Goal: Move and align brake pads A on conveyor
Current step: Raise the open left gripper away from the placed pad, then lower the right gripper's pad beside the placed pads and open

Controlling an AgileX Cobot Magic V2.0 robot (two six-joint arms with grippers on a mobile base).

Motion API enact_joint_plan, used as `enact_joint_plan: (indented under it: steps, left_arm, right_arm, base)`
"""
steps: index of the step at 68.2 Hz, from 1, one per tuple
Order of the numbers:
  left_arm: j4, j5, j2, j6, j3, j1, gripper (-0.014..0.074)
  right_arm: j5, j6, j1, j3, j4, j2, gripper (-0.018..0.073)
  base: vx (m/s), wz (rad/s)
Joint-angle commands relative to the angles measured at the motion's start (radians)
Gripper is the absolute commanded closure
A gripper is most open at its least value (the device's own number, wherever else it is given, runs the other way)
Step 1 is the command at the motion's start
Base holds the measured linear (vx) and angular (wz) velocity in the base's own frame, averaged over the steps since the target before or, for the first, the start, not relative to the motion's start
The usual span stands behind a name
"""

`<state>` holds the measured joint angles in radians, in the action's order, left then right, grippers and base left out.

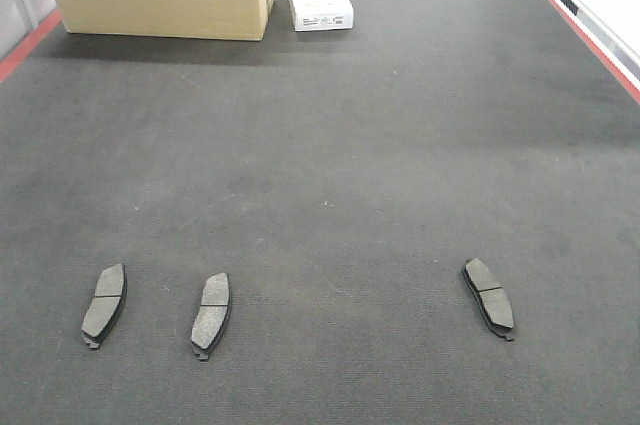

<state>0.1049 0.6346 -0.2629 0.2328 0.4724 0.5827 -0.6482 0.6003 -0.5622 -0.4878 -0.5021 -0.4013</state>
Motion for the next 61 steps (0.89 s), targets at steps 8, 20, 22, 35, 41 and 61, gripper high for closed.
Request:
enact_joint_plan:
  steps: [8,20,22,35,41,61]
  left_arm:
    - [-0.002,-0.07,-0.008,0.0,0.024,0.005,0.0219]
    - [-0.002,-0.07,-0.008,0.0,0.024,0.005,0.0219]
    - [-0.002,-0.07,-0.008,0.0,0.024,0.005,0.0219]
    - [-0.002,-0.07,-0.008,0.0,0.024,0.005,0.0219]
    - [-0.002,-0.07,-0.008,0.0,0.024,0.005,0.0219]
    - [-0.002,-0.07,-0.008,0.0,0.024,0.005,0.0219]
  right_arm:
    - [0.102,-0.004,0.003,-0.169,0.109,-0.321,0.05]
    - [0.101,-0.003,0.003,-0.29,0.203,-0.615,0.045]
    - [0.102,-0.003,0.003,-0.311,0.21,-0.657,0.0444]
    - [0.127,-0.001,0.003,-0.393,0.222,-0.946,0.0427]
    - [0.142,0.0,0.003,-0.43,0.249,-1.051,0.0427]
    - [0.084,-0.001,0.003,-0.586,0.305,-1.315,0.0395]
  base:
    - [0.0,0.0]
    - [0.0,0.0]
    - [0.0,0.0]
    - [0.0,0.0]
    - [0.0,0.0]
    - [0.0,0.0]
